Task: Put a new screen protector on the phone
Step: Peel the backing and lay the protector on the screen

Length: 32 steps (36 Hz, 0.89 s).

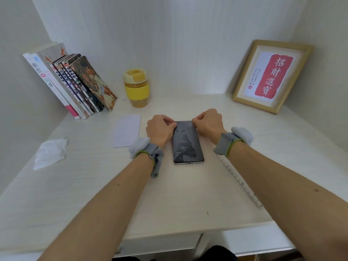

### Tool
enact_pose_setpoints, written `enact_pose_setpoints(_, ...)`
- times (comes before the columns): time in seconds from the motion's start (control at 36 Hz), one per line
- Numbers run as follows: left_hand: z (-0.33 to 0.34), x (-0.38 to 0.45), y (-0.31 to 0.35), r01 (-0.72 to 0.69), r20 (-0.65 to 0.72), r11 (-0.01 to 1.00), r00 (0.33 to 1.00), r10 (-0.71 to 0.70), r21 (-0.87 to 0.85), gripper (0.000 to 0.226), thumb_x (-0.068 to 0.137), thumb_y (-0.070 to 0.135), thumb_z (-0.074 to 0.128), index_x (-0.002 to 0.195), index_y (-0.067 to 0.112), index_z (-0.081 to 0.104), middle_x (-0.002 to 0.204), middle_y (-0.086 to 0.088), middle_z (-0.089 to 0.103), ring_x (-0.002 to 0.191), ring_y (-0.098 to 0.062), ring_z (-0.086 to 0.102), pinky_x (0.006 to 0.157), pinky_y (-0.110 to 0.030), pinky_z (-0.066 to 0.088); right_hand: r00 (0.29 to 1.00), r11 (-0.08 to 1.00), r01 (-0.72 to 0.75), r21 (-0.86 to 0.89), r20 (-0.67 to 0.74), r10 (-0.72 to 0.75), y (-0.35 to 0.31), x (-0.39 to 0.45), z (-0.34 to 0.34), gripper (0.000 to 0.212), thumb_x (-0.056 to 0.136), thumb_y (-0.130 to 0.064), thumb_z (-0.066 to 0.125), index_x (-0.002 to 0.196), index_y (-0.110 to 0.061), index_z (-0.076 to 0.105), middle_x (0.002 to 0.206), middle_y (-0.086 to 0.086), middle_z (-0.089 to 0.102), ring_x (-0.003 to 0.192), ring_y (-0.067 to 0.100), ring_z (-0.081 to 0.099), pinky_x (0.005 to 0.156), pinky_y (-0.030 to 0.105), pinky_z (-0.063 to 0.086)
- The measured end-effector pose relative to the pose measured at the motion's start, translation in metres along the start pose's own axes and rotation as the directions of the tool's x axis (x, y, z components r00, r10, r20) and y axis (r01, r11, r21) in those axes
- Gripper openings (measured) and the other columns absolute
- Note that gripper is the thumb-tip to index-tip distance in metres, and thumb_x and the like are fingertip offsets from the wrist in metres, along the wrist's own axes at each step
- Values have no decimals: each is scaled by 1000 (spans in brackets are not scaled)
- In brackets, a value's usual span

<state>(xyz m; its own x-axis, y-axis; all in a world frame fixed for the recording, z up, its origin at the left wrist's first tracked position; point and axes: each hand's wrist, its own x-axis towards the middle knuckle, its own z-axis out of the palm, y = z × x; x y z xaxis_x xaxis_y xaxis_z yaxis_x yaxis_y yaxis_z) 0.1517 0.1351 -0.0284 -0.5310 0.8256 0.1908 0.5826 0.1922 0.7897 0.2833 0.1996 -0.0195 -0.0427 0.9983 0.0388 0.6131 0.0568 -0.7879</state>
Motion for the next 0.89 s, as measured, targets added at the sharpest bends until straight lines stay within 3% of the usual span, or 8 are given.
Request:
enact_pose_setpoints(0.31, 1, 3, -3, -15, 46, 1000, 999, 14, 20, 30, 87, 28, 67, 113, 12, 70, 101, -6, 71, 103, -23, 62, 94, -35, 48, 993, 995, -100, -30, -70, 98, -6, 0, 4, 11, 87, -13, 68, 90, -9, 78, 94, 12, 72, 85, 25, 67, 66, 26, 49)
enact_pose_setpoints(0.58, 2, 5, -5, -37, 77, 998, 996, 33, 52, 29, 88, 28, 65, 113, 12, 69, 101, -6, 71, 101, -23, 63, 91, -33, 49, 999, 998, -34, -57, -34, 33, -2, -1, 1, 14, 87, -17, 65, 94, -17, 77, 99, 9, 72, 93, 27, 66, 85, 32, 54)
enact_pose_setpoints(0.69, 0, 8, -7, -59, 130, 996, 990, 50, 67, 32, 90, 27, 64, 117, 12, 67, 102, -7, 70, 102, -24, 62, 93, -35, 48, 1000, 997, 9, -83, 26, -7, 0, -2, -2, 14, 88, -18, 63, 93, -19, 77, 98, 8, 72, 93, 26, 66, 84, 30, 53)
enact_pose_setpoints(0.89, 0, 9, -9, -57, 143, 996, 989, 46, 71, 35, 89, 29, 65, 119, 11, 65, 102, -7, 70, 102, -25, 62, 94, -37, 48, 1000, 995, 10, -96, 9, -9, -1, -3, -2, 16, 91, -19, 63, 99, -15, 77, 105, 9, 71, 97, 26, 65, 76, 27, 48)
